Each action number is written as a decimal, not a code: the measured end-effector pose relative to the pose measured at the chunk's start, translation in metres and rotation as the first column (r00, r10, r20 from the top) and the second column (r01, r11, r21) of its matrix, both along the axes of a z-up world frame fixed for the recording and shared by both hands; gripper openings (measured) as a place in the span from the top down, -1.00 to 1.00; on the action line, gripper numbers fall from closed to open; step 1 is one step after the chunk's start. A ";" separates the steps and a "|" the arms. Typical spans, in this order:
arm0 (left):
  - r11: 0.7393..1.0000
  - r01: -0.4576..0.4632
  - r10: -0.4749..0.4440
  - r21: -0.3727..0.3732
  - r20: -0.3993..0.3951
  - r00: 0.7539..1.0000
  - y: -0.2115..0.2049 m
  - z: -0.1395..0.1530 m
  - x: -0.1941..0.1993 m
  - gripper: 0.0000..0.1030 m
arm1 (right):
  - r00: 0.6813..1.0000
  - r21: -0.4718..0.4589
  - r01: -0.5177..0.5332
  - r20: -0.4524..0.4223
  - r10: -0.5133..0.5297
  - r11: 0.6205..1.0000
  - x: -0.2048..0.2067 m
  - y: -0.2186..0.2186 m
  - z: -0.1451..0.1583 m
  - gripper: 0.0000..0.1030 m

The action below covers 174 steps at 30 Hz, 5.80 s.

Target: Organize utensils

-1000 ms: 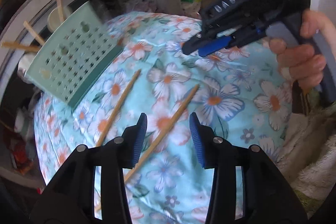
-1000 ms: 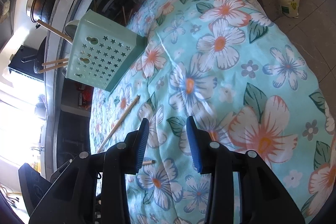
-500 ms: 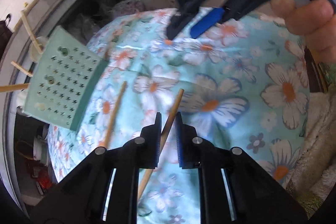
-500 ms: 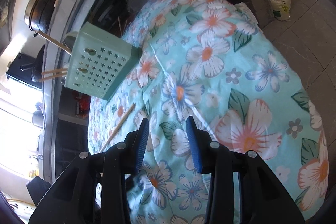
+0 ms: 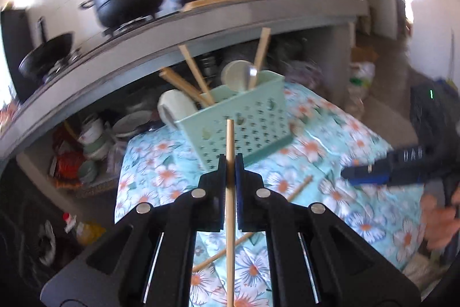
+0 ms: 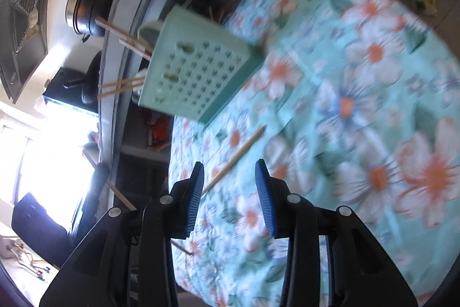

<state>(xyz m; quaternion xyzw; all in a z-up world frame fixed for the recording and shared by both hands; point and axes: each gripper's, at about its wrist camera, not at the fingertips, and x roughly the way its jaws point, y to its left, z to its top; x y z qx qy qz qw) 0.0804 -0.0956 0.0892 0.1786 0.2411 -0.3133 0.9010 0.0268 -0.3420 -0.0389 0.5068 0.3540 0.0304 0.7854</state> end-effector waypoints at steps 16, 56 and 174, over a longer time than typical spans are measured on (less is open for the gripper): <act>0.967 -0.225 0.216 -0.117 -0.090 0.972 0.069 0.000 0.026 0.91 | 0.992 0.003 0.051 -0.119 -0.050 0.999 0.086 0.028 -0.050 0.52; 0.785 -0.196 0.249 -0.588 0.010 0.968 -0.059 0.128 0.168 0.91 | 0.969 -0.547 0.192 0.238 -0.068 0.815 -0.021 -0.013 0.104 0.82; 0.741 -0.671 0.671 0.020 -0.070 0.738 0.084 0.006 0.022 -0.84 | 0.992 -0.896 0.004 -0.053 -0.115 0.445 0.009 0.105 0.130 -0.87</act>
